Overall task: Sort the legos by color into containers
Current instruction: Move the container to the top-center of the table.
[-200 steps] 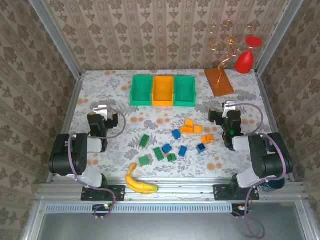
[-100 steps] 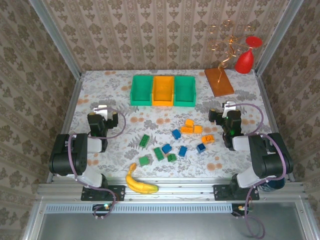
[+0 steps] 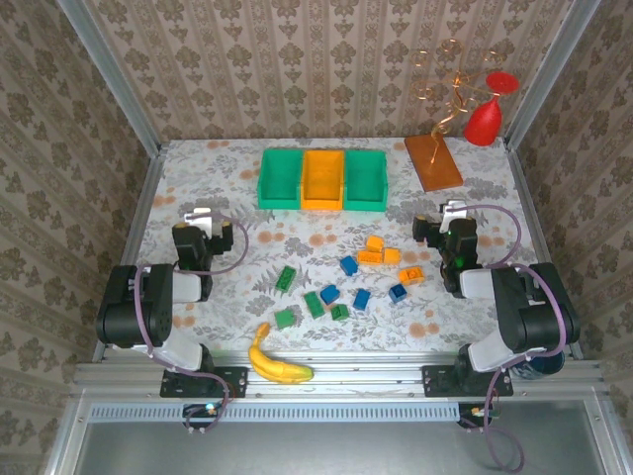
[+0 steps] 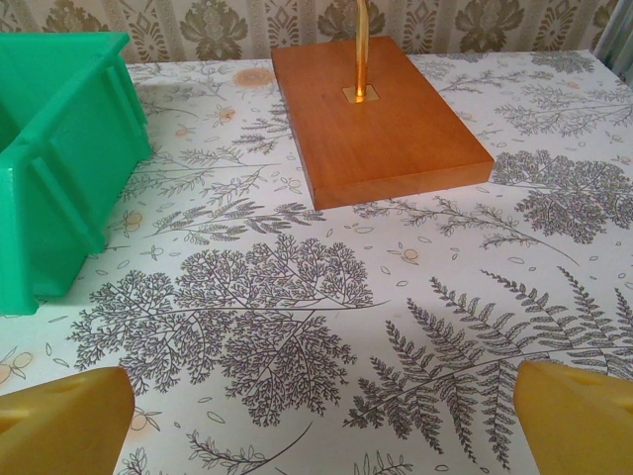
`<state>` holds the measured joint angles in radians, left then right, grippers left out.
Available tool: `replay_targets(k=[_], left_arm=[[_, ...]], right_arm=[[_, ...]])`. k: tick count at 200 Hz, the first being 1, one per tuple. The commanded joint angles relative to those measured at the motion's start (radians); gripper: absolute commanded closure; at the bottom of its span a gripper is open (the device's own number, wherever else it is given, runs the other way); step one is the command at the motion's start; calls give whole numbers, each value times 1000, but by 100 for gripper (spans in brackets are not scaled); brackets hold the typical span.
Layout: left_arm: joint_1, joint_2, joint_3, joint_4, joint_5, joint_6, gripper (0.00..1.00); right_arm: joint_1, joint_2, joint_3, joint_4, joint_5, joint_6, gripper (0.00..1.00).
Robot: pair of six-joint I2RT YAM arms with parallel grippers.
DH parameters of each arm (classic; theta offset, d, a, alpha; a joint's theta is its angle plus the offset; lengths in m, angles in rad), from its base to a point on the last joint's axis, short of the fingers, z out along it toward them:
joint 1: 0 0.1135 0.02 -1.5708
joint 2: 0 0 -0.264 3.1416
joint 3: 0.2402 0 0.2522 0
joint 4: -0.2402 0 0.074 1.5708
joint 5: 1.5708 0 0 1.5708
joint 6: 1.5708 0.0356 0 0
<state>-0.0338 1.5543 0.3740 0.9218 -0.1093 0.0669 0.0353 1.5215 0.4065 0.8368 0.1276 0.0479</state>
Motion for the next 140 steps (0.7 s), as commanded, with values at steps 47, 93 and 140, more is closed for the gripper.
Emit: replay_targets(k=[47, 93, 140], left_arm=[[28, -151, 20, -125, -13, -53, 0], [29, -282, 102, -311, -64, -97, 0], [28, -261, 342, -582, -1, -238, 0]], right_arm=[[-3, -68, 12, -59, 64, 10, 0], [1, -252, 45, -292, 149, 24, 0], [15, -447, 98, -627, 246, 92, 0]])
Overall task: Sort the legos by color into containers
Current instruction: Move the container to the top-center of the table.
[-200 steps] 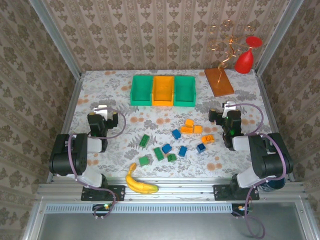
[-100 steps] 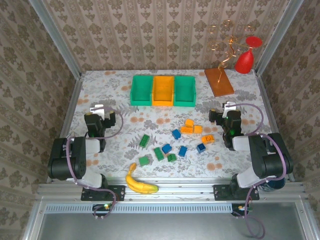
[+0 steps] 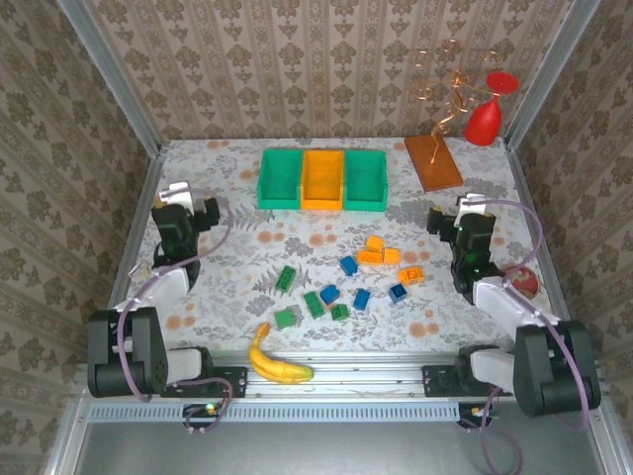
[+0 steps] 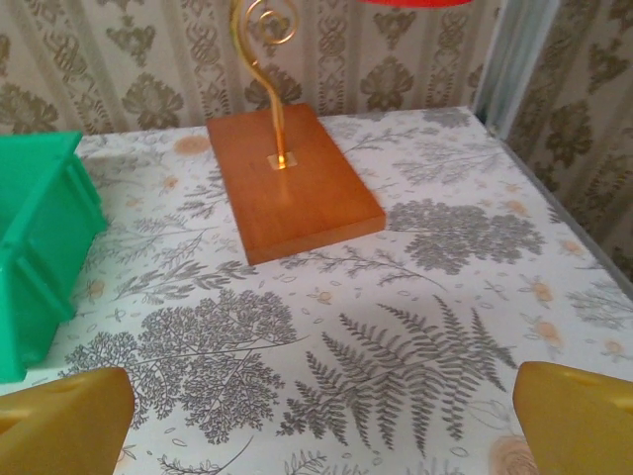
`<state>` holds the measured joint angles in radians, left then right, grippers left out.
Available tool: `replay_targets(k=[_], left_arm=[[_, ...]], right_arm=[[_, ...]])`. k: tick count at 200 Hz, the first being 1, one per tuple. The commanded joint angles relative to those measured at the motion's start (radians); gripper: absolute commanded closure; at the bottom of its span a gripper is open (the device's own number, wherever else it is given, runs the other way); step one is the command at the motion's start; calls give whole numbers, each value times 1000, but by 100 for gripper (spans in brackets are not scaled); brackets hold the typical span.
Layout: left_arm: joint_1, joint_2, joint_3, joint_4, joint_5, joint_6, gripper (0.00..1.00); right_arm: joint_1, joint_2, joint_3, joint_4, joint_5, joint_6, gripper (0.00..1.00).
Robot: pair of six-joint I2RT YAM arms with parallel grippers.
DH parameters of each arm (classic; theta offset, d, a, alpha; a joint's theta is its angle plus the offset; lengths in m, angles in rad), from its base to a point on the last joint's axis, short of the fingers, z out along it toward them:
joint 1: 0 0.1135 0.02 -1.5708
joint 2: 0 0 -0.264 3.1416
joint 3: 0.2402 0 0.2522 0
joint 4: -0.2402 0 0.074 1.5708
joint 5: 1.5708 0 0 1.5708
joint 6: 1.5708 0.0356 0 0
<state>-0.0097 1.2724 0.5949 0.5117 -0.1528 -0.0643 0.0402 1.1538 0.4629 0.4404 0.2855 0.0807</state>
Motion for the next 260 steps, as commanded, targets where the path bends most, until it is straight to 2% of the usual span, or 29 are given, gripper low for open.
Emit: replay_targets(k=[1, 46, 80, 130, 160, 211, 260], left_arm=[[4, 23, 127, -177, 45, -110, 0], [-33, 214, 382, -395, 117, -220, 0], [-84, 365, 548, -513, 183, -206, 0], [-182, 527, 694, -585, 181, -173, 0], [-211, 614, 774, -619, 175, -168, 12], [-253, 723, 876, -660, 144, -139, 34], [-286, 784, 931, -690, 67, -96, 48]], right_arm=[[10, -83, 42, -239, 90, 61, 0], [23, -181, 116, -537, 151, 200, 0], [51, -185, 169, -683, 151, 285, 0], [138, -132, 252, -835, 206, 385, 0], [180, -102, 293, -890, 230, 433, 0], [207, -85, 303, -887, 212, 476, 0], [214, -83, 309, -888, 203, 478, 0]])
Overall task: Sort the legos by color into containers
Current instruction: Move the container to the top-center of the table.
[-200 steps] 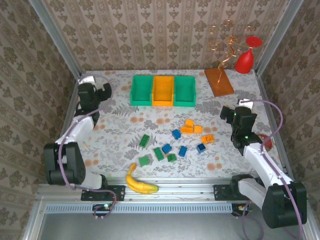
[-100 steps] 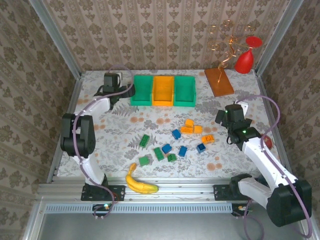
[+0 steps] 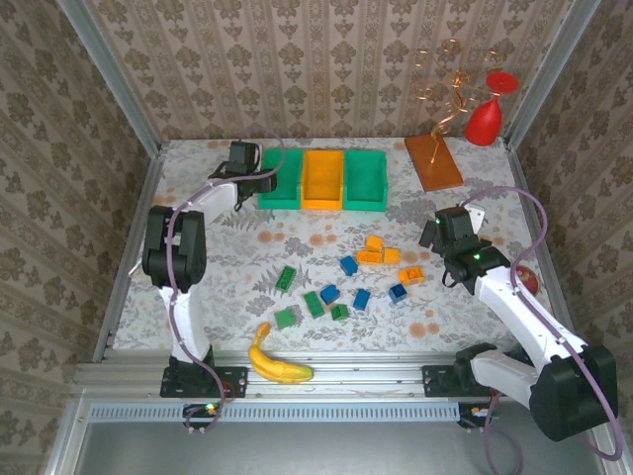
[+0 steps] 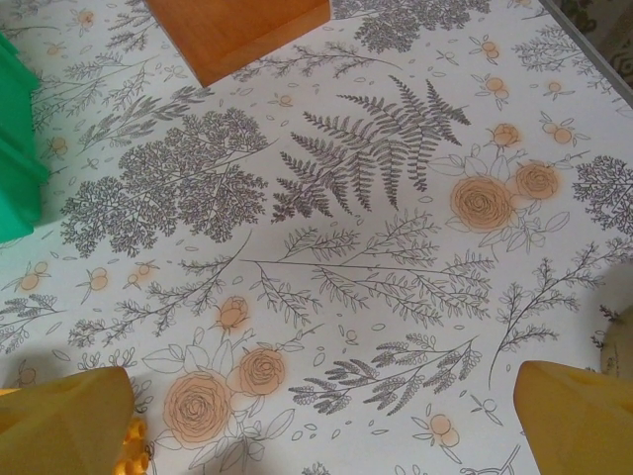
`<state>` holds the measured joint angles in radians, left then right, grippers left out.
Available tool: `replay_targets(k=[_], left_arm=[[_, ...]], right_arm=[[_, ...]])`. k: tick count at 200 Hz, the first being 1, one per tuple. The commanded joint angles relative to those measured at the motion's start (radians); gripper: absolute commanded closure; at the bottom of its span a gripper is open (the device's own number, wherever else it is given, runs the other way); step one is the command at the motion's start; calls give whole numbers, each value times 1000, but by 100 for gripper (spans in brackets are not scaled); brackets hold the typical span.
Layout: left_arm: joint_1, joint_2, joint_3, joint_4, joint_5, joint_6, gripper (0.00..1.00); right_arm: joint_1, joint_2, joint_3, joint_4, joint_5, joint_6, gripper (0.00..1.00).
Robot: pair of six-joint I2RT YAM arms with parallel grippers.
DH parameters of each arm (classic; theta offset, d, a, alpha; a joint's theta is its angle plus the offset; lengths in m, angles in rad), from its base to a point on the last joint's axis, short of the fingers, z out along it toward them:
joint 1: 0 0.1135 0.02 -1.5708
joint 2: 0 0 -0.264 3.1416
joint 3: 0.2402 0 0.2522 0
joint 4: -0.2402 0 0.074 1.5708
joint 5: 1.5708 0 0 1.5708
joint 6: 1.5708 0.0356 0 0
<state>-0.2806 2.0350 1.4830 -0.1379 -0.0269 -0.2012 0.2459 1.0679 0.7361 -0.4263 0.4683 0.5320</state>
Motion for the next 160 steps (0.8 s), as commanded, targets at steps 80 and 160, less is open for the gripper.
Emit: replay_targets(k=[80, 160], left_arm=[[-41, 14, 5, -29, -102, 82, 69], [-70, -55, -112, 20, -78, 97, 87]], right_arm=[[8, 2, 28, -15, 24, 33, 0], [9, -10, 20, -19, 27, 40, 0]])
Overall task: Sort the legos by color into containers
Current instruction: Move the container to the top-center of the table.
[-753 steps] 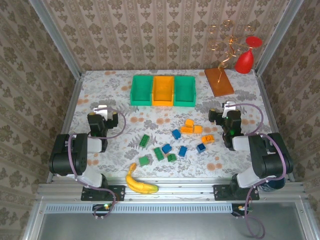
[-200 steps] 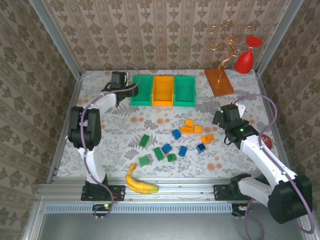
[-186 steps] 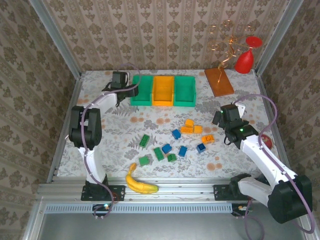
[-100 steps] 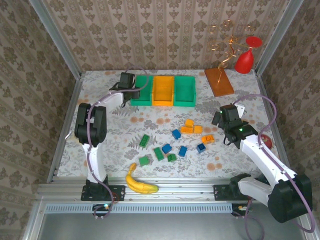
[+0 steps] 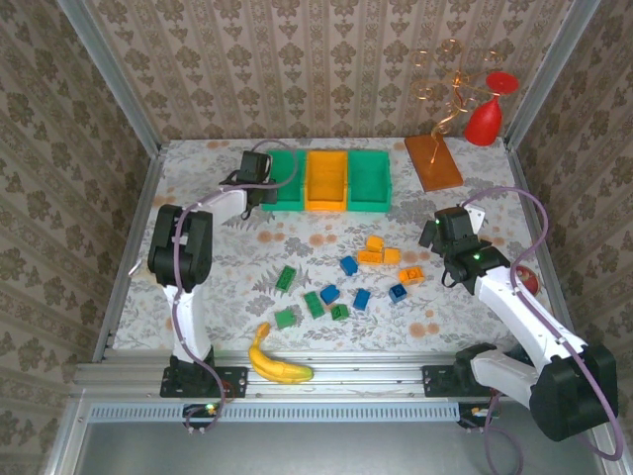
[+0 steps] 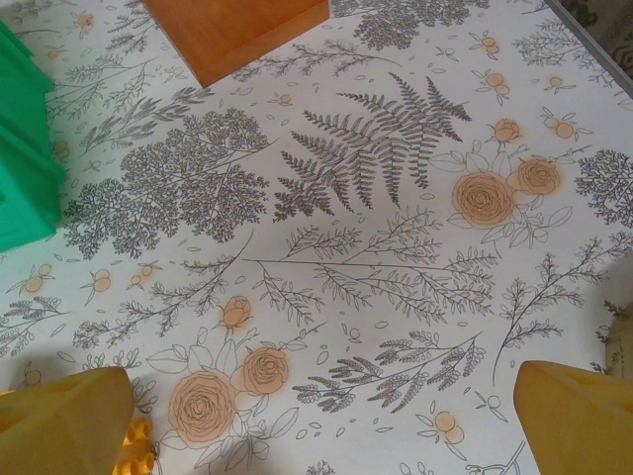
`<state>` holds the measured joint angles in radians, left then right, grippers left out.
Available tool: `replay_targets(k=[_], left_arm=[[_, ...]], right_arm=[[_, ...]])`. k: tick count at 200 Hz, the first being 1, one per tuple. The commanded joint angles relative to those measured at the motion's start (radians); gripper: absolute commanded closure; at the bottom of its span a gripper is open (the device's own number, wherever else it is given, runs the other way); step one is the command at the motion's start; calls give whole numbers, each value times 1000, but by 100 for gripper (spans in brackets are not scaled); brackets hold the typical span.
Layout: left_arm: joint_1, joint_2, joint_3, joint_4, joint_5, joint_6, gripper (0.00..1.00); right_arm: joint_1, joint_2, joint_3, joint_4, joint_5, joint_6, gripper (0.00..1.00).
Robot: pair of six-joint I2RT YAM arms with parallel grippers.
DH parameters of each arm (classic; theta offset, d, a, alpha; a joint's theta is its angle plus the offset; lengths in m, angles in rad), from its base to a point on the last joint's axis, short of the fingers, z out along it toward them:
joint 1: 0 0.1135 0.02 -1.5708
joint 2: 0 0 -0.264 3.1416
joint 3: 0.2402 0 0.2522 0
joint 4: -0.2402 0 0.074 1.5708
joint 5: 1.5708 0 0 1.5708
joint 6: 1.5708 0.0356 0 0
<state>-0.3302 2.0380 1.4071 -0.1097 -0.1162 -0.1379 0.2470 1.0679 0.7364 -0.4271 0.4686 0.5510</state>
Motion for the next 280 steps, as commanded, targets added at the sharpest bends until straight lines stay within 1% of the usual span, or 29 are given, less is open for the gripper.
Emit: replay_targets(k=[1, 18, 38, 70, 109, 113, 116, 124, 154, 179, 228, 236, 247, 280], left_arm=[[-22, -59, -38, -8, 13, 34, 88], [-31, -73, -57, -2, 12, 34, 90], [-44, -90, -73, -14, -4, 13, 91], [-70, -113, -91, -57, -59, -87, 91], [-119, -118, -109, -83, -95, -210, 93], [-119, -117, -109, -85, -100, -216, 93], [-146, -115, -109, -86, -106, -219, 93], [-164, -110, -105, -91, -113, -227, 93], [-194, -88, -81, -116, -130, -245, 91], [-196, -101, -88, -122, -144, -251, 81], [-196, -154, -110, -122, -151, -246, 56], [-196, -169, -114, -125, -148, -248, 53], [-196, -195, -123, -128, -143, -250, 49], [-196, -314, -172, -141, -116, -253, 38]], right_arm=[[8, -11, 19, -18, 27, 21, 0], [7, -19, 13, -22, 30, 27, 0], [7, -32, 5, -27, 30, 35, 0], [8, -50, -9, -36, 31, 40, 0], [7, -65, -20, -41, 28, 40, 0], [7, -65, -21, -42, 27, 40, 0], [7, -66, -21, -42, 27, 40, 0], [6, -66, -22, -44, 27, 40, 0], [6, -68, -26, -54, 18, 44, 0], [7, -72, -28, -70, 1, 53, 0], [6, -86, -35, -105, -16, 78, 0], [7, -86, -31, -104, -20, 84, 0], [8, -86, -24, -147, -25, 96, 0], [9, -88, -8, -200, -54, 141, 0]])
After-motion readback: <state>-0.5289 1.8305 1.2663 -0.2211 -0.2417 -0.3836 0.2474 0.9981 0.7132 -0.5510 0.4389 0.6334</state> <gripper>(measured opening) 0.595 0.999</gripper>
